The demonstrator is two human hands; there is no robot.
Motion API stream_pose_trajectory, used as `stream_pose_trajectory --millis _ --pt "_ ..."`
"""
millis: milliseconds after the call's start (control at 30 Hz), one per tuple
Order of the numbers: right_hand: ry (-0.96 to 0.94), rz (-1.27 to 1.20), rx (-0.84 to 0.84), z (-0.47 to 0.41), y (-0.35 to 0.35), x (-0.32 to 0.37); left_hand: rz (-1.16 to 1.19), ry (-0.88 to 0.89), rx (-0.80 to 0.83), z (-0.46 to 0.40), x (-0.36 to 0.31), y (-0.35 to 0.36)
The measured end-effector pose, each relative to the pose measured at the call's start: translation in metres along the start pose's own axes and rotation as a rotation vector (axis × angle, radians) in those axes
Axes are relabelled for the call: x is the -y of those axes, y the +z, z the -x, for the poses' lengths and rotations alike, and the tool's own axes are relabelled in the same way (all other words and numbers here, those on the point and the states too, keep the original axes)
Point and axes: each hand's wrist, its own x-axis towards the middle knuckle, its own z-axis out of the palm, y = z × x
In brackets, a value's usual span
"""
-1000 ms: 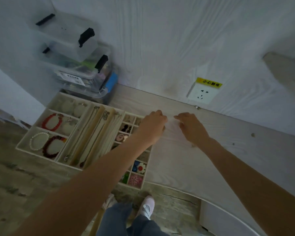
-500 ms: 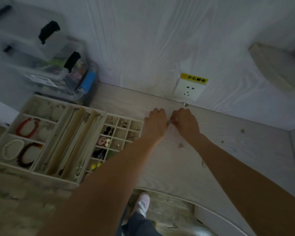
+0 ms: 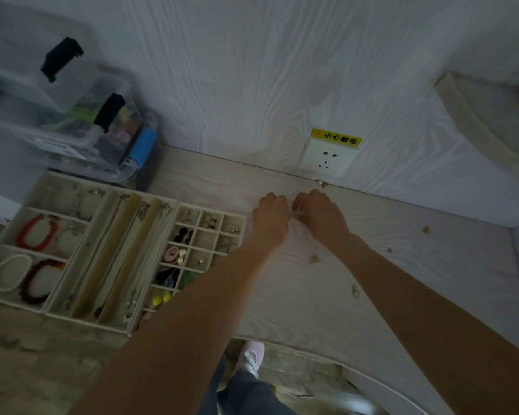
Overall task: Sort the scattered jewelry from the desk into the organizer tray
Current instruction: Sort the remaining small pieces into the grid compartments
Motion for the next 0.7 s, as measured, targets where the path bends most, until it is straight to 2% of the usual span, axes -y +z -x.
stream_pose_trajectory --millis 233,500,567,700 --pt "0.002 0.084 0.001 0.002 0.001 0.009 -0.023 -0.01 0.017 0.005 -0.003 0.001" --pt "-0.044 0.166 -0.086 0.013 0.005 0.022 -0.089 0.02 0.031 0.022 -0.009 -0.004" --pt "-0.063 0.189 -0.092 0.017 0.004 0.024 -0.059 0.038 0.054 0.029 -0.007 -0.007" --pt "-0.082 0.19 -0.099 0.027 0.004 0.034 0.069 0.154 -0.026 0.046 0.007 -0.026"
